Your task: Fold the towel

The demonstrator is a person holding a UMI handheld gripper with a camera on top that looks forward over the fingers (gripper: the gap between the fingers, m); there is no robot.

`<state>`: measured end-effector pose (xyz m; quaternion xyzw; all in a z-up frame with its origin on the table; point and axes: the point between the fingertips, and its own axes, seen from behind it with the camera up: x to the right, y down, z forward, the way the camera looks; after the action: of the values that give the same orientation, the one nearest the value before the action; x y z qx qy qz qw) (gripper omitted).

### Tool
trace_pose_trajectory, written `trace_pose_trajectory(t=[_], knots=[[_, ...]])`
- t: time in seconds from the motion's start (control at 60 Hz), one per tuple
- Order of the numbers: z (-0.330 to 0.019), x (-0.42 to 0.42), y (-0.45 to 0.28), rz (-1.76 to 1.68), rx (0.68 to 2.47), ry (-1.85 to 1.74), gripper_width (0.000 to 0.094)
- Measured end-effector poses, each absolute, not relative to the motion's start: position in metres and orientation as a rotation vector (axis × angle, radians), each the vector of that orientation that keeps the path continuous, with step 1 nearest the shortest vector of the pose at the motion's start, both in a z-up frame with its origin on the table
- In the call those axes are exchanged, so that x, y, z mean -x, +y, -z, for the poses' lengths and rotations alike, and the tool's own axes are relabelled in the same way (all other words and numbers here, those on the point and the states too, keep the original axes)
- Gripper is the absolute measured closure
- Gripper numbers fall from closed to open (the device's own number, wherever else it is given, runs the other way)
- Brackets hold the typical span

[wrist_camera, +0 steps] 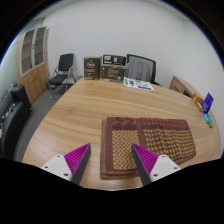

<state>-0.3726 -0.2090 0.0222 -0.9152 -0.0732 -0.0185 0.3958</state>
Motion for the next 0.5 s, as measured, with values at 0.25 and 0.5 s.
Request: trace_pose_trajectory(t=[0.25,0.5], knots=[[0.007,0.374,-0.177,0.064,2.345,-0.220,0.0388],[0.007,0.364,-0.168,0.121,2.333,-0.333,0.0862]])
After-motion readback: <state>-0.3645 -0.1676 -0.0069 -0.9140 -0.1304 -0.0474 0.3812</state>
